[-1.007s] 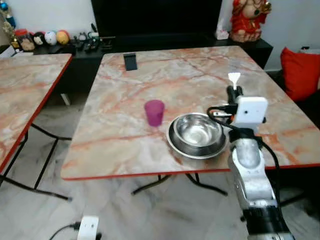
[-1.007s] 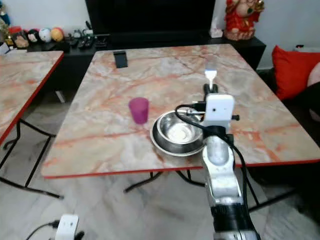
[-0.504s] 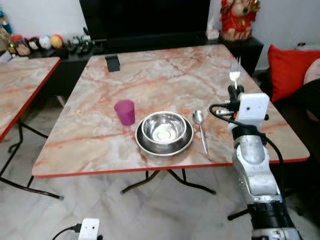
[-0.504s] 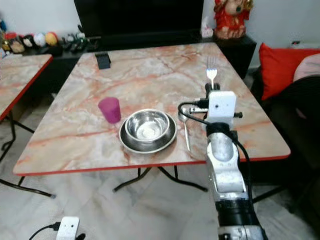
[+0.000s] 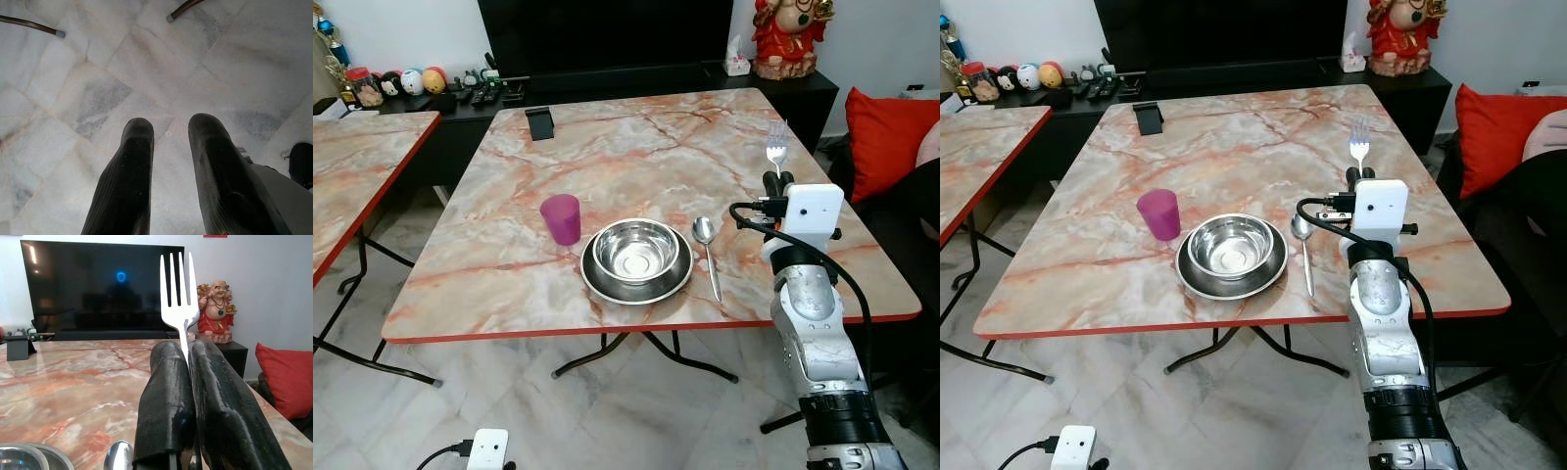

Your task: Setting the table

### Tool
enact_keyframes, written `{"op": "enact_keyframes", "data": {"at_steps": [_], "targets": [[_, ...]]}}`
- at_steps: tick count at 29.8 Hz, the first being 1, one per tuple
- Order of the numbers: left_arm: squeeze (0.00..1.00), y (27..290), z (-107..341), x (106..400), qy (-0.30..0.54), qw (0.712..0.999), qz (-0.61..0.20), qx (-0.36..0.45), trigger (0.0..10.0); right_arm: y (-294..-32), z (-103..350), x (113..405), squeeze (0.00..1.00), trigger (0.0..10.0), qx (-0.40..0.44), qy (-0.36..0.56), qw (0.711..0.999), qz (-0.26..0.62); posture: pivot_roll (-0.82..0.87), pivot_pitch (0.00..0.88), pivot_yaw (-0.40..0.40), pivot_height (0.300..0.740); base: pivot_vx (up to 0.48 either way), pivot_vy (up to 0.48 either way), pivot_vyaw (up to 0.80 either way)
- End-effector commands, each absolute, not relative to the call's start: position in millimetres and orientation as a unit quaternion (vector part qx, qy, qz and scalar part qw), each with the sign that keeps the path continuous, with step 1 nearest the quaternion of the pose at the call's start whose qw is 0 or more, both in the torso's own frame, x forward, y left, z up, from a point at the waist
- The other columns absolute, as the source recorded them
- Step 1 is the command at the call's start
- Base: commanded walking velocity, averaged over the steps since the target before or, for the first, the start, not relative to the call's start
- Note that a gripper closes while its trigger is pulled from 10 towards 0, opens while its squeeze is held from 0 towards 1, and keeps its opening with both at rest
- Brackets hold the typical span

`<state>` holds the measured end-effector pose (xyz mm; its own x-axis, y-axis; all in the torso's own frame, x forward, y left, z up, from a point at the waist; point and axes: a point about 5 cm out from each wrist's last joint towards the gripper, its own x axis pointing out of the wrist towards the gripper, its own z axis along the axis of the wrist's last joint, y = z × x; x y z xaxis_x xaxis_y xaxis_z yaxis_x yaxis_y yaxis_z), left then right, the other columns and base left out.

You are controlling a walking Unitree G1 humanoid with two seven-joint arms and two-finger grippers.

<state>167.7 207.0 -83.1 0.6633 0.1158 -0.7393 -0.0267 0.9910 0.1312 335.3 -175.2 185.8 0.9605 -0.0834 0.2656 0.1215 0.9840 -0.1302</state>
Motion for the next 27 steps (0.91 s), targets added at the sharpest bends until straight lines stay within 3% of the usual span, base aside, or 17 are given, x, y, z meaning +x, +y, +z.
{"op": "enact_keyframes", "data": {"at_steps": [1,18,27], "targets": [[0.00,212.5,-82.6,167.1,0.410,0.909,0.043,0.057,10.0,-173.1,186.7,336.8,0.00,10.0,-0.067,-0.126,0.988,-0.049,-0.10,0.000,0.078,0.740,0.244,0.000,0.00],[0.00,211.4,-82.7,167.4,0.411,0.909,0.042,0.059,10.0,-171.2,186.1,337.7,0.00,10.0,-0.067,-0.121,0.989,-0.046,-0.10,0.000,0.077,0.740,0.274,0.000,0.00],[0.00,211.0,-83.1,167.2,0.413,0.907,0.043,0.064,10.0,-174.4,186.9,337.7,0.00,10.0,-0.073,-0.119,0.989,-0.048,-0.10,0.000,0.073,0.740,0.000,0.000,0.00]]}}
